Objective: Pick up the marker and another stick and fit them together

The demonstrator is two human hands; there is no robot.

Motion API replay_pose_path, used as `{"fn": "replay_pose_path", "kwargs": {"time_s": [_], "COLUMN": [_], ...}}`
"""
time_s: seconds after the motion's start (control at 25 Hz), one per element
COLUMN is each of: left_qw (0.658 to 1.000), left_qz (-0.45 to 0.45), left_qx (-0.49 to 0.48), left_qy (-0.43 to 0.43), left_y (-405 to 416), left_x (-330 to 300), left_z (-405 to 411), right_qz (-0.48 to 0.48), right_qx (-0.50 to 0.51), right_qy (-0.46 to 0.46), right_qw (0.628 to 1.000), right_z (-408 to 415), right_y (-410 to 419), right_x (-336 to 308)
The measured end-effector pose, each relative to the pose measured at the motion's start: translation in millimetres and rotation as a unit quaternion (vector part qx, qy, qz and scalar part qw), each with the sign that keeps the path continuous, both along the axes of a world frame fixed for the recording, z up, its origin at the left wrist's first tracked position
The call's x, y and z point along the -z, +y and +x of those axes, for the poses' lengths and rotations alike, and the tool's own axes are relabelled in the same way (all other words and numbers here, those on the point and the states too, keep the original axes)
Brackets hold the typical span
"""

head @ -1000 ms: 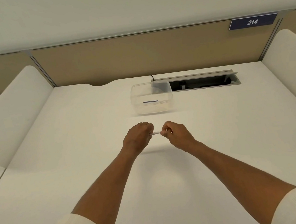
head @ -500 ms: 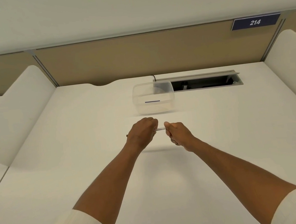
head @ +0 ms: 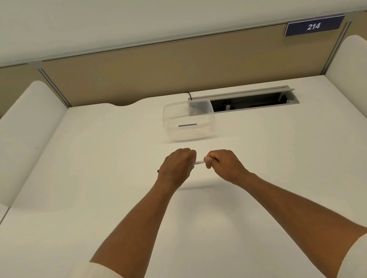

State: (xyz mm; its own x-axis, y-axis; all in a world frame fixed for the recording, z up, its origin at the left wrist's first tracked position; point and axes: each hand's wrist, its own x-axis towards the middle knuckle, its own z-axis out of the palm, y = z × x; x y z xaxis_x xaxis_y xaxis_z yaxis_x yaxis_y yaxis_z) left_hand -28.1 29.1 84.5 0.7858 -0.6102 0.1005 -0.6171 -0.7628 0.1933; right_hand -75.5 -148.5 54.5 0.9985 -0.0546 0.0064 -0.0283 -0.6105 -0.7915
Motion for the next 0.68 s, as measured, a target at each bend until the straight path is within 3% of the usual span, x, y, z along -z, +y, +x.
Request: {"fn": "replay_pose_path", "kwargs": {"time_s": [0.12,0.24,0.32,0.4,0.52,0.68], "left_qw": [1.000,0.999,0.999,0.999,1.000,1.000], "left_qz": [0.006,0.020,0.026,0.027,0.022,0.019], "left_qx": [0.001,0.010,0.010,0.003,-0.013,-0.021], "left_qy": [-0.011,-0.024,-0.024,-0.020,-0.010,0.001], "left_y": [-1,-2,-2,-1,2,0], "left_x": [0,1,2,3,6,9], "left_z": [-3,-6,-7,-7,-6,-5], "right_qz": [0.034,0.175,0.219,0.165,0.071,-0.038], "right_qx": [0.032,0.079,0.085,0.064,0.042,0.004], "right_qy": [0.032,0.143,0.185,0.172,0.075,0.017], "right_qw": [0.998,0.971,0.954,0.969,0.994,0.999], "right_z": [-2,-3,-2,-1,-1,0], "right_y": [5,11,12,11,7,1], "right_x": [0,0,-1,-1,2,5]}}
